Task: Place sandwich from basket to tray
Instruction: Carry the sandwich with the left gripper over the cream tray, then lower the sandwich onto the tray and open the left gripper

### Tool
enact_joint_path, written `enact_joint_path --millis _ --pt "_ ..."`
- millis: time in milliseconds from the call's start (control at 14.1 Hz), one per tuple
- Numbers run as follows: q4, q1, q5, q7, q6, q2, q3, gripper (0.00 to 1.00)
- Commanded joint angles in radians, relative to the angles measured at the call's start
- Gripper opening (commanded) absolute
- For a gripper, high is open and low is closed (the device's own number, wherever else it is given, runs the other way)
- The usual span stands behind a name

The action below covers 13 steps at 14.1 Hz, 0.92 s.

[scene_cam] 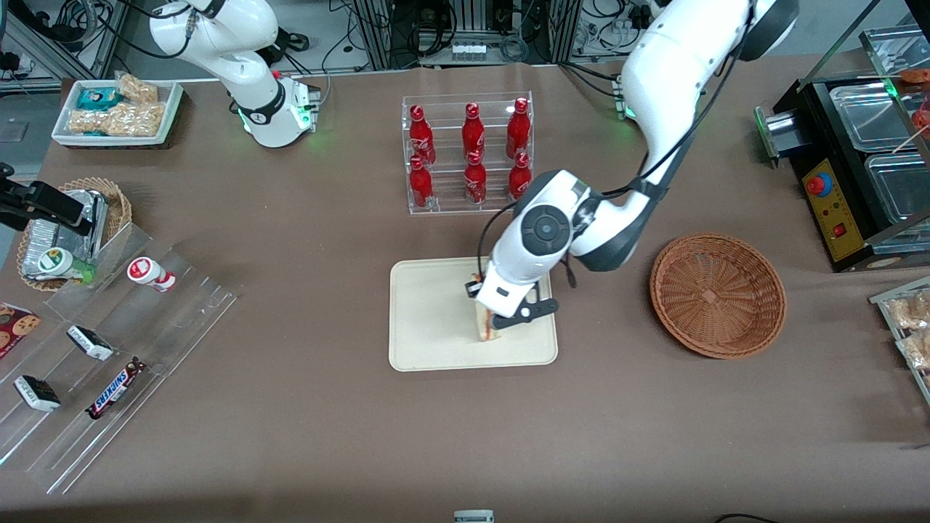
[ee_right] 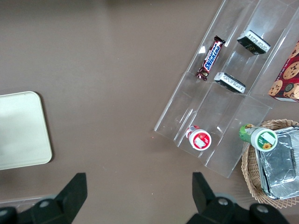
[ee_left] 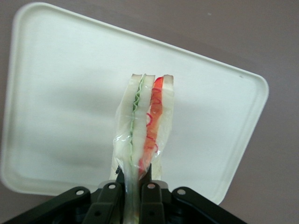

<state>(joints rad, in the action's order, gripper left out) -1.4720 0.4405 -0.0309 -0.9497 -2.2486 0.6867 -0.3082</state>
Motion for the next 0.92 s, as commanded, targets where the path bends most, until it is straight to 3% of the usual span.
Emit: enact_joint_path --millis 0,213,496,567,638,709,851 --pt "0.044 0.033 0.009 0.022 -0.032 0.046 0.009 0.05" --pt "0.038 0.040 0.065 0.038 -0.034 0.068 0.009 0.05" --pt "0.030 0.040 0.063 0.092 -0.031 0.071 0.009 0.06" --pt "0.019 0.041 0.065 0.088 -0.035 0.082 0.011 0.13" --pt "0.019 0.041 0.065 0.089 -0.042 0.094 0.009 0.42" --pt "0.019 0.044 0.068 0.079 -0.051 0.100 0.011 0.99" --pt "0.021 0.066 0.074 0.077 -0.059 0.093 0.012 1.00"
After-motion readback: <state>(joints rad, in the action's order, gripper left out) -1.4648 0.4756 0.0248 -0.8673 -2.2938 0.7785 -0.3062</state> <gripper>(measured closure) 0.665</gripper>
